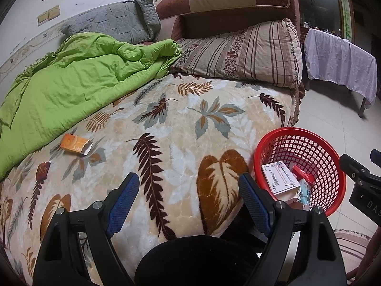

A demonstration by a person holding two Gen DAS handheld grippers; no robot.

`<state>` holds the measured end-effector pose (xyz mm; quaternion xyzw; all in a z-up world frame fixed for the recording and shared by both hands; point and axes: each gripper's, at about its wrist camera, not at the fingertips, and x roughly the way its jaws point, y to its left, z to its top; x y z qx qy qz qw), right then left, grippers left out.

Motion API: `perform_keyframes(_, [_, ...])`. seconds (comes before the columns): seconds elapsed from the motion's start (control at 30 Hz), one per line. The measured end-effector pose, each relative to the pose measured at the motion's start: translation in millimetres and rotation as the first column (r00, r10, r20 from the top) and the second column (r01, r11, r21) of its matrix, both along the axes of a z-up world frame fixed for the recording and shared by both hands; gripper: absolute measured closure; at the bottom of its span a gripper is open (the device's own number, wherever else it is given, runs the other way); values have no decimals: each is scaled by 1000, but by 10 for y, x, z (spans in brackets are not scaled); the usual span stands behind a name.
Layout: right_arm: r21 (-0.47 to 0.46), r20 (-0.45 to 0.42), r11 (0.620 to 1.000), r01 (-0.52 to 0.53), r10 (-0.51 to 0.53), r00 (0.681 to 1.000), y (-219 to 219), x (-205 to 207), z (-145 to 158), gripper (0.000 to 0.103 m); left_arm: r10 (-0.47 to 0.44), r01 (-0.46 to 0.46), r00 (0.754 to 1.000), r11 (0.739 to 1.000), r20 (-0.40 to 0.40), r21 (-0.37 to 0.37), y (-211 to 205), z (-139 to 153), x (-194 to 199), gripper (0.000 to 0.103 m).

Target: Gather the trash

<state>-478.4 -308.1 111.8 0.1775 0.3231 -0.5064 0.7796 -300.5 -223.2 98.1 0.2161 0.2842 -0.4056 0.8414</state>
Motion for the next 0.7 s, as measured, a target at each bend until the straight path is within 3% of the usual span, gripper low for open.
perform_keyframes(0.7, [-9,2,1000,-5,5,1000,31,-7,37,15,-8,8,1000,1000,0,1,1,-5,-24,19])
